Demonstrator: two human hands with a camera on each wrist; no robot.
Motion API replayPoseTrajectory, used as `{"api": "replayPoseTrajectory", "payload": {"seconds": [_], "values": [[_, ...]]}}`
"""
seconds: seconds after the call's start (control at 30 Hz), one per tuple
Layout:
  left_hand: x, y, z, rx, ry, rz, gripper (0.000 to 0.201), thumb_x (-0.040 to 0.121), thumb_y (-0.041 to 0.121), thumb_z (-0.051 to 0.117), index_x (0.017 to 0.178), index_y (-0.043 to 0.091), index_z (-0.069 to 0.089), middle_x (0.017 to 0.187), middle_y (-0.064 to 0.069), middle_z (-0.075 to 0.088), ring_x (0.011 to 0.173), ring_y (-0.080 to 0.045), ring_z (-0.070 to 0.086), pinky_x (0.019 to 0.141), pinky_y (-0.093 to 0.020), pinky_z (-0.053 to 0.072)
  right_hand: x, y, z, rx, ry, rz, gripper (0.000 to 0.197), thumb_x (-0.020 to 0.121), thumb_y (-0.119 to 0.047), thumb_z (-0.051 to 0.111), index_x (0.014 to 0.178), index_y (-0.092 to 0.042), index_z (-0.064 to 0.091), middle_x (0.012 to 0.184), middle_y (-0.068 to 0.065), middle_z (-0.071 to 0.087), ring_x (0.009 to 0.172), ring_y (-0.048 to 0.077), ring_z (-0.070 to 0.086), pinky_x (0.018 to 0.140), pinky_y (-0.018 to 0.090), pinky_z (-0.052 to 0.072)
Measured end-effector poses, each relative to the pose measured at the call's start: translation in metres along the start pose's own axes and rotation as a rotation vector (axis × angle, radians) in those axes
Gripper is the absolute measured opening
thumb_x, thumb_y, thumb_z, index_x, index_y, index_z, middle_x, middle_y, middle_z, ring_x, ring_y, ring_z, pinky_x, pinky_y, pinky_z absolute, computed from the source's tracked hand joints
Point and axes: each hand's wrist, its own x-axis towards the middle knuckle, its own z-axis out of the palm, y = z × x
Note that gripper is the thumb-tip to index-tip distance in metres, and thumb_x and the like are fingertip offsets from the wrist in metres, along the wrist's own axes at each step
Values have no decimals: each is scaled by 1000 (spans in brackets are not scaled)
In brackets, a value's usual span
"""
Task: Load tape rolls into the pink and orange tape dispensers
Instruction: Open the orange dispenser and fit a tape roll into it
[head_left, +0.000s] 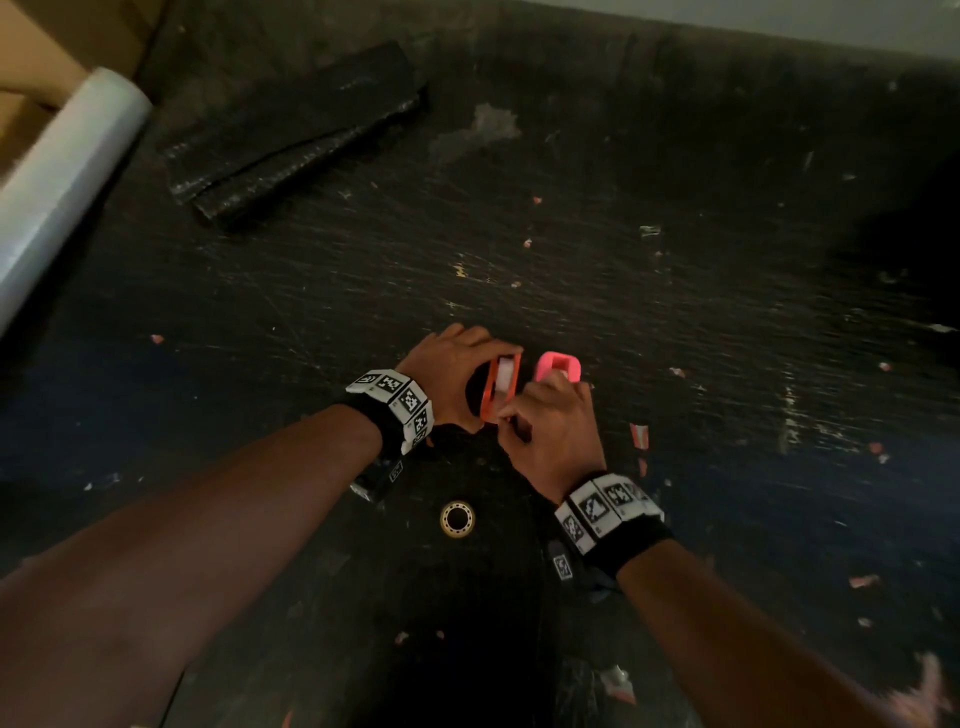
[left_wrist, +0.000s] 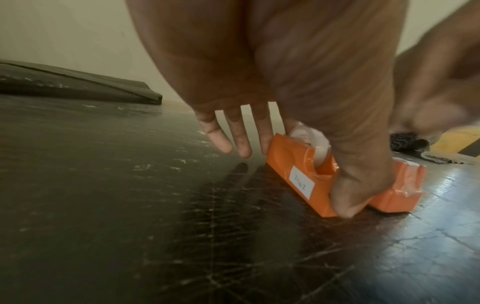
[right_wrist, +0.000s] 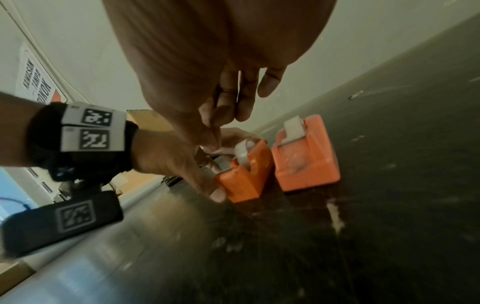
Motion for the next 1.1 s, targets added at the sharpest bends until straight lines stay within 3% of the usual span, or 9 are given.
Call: {"api": "replayPoseTrajectory", "payload": {"seconds": [0.17,0.4,0.53,0.63,0.77,0.87,0.97,1.03,1.1], "values": [[1,-1,2,-18,10,8,114,53,54,89,152,35,35,142,3,49,126,-25,48,103,-47,47,-22,-5,22,-19,19,24,4,81,-23,72,81,-25,76,77,-10,71,88,16,58,80,36,38],[2,-2,4,-40,3,8,115,56,50,91,153,35,33,144,2,46,128,-25,47,106,-46,45,-20,-11,29,-176,-67,27,9,84,-26,70,86,-22,78,77,-5,75,86,23,65,79,42,44],[2,-2,5,-52,-8,11,114,57,47,90,154,35,31,144,1,45,129,-25,46,107,-45,43,-26,-13,30,-182,-57,92,19,85,-35,67,73,-20,73,72,-4,72,82,22,64,78,41,41],[2,-1,5,-56,-9,6,115,57,45,91,155,34,31,145,1,45,129,-25,46,108,-45,43,-19,-12,26,-153,4,174,18,81,-37,71,86,-20,67,79,-2,71,86,23,64,80,41,42],[2,0,4,-67,-10,-1,115,58,43,92,156,32,31,146,0,45,130,-26,46,108,-46,43,-2,-12,24,-163,-41,225,30,77,-37,77,97,-18,65,85,2,74,93,26,66,86,45,45],[-4,2,5,-64,-8,1,122,59,45,91,159,35,22,153,-1,41,136,-28,43,111,-51,42,-4,-11,23,-153,-39,186,30,77,-36,77,97,-19,64,86,1,73,91,26,66,85,45,45],[-23,4,10,-144,34,-85,129,59,48,90,160,39,10,162,-3,28,146,-29,33,117,-54,37,-21,-4,18,-122,-8,219,27,77,-43,73,90,-22,61,85,-3,69,88,21,62,83,42,43],[-44,8,17,-238,126,-166,115,63,44,87,157,37,21,157,-3,33,144,-28,39,117,-51,39,-43,8,11,-91,49,276,25,75,-41,72,84,-22,58,82,-4,64,83,23,61,80,42,41],[-71,13,29,-282,185,-221,86,73,40,81,148,35,39,145,0,43,133,-22,48,111,-45,45,-71,24,4,-73,82,356,23,75,-36,74,83,-23,57,85,-3,63,84,24,62,79,42,41]]}}
